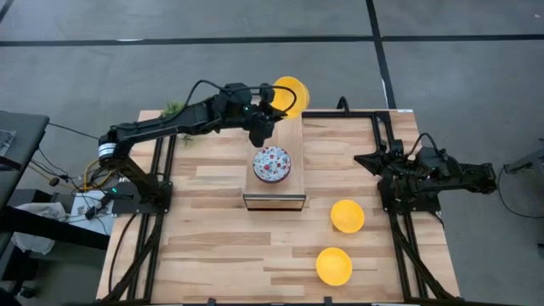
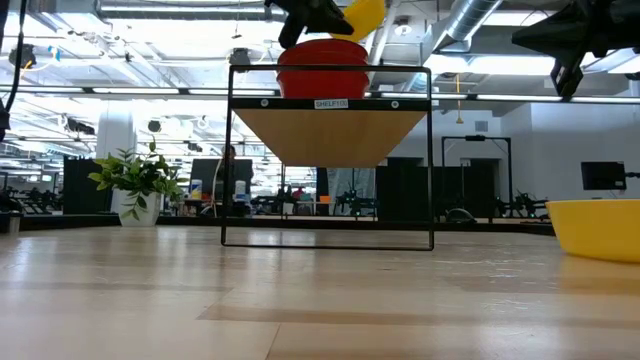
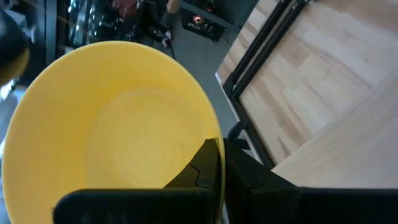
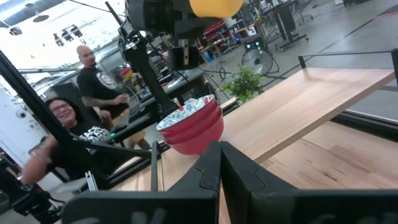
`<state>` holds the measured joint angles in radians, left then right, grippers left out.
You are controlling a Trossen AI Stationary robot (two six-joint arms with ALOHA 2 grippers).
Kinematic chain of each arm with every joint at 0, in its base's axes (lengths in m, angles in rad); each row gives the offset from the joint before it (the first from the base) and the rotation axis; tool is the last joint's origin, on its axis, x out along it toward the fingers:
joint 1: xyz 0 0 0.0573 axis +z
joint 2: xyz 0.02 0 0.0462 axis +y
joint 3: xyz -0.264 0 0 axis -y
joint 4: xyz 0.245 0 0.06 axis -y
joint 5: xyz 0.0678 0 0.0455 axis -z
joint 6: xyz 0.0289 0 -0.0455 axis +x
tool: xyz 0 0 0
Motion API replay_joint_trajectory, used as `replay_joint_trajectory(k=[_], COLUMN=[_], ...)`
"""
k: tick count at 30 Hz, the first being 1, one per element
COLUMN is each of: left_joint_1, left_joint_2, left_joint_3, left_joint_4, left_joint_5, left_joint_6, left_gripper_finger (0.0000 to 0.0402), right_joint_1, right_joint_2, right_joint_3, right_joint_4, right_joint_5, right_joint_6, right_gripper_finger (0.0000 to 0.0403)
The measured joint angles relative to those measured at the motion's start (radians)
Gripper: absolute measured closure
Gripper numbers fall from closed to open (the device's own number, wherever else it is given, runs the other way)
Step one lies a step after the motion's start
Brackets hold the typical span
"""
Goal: Pick & Place Mini bowls
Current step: Put the bottom left yellow bowl on the shelf
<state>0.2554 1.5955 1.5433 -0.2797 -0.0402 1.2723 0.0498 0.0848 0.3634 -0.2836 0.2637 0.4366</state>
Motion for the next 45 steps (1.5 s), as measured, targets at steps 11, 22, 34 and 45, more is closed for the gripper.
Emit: replay_joint_trajectory(k=[11,22,34,45], left_joint_1=[-0.001,0.053,0.131,0.143], left_joint_2=[-0.001,0.022,0.140,0.251], left_joint_3=[0.000,0.028,0.245,0.402], left_joint_4=[-0.159,-0.309,-0.383,-0.596], left_joint_5=[0.000,-0.059,-0.060,-0.060], left_joint_6=[0.111,0.172,0.156,-0.113], left_gripper_finger=[0.0396,0.0396,0.0396,0.0396], right_joint_1=[0.000,0.000,-0.001,-0.001], right_joint_2=[0.000,0.000,0.000,0.000], right_joint_3=[0.000,0.000,0.000,0.000], right_joint_4=[0.000,0.000,0.000,0.000], right_joint_5=[0.000,0.000,0.001,0.000], right_joint_6=[-0.001,-0.009,-0.053,-0.125], right_gripper_finger=[0.0403,0.0403,0.0403,0.0403])
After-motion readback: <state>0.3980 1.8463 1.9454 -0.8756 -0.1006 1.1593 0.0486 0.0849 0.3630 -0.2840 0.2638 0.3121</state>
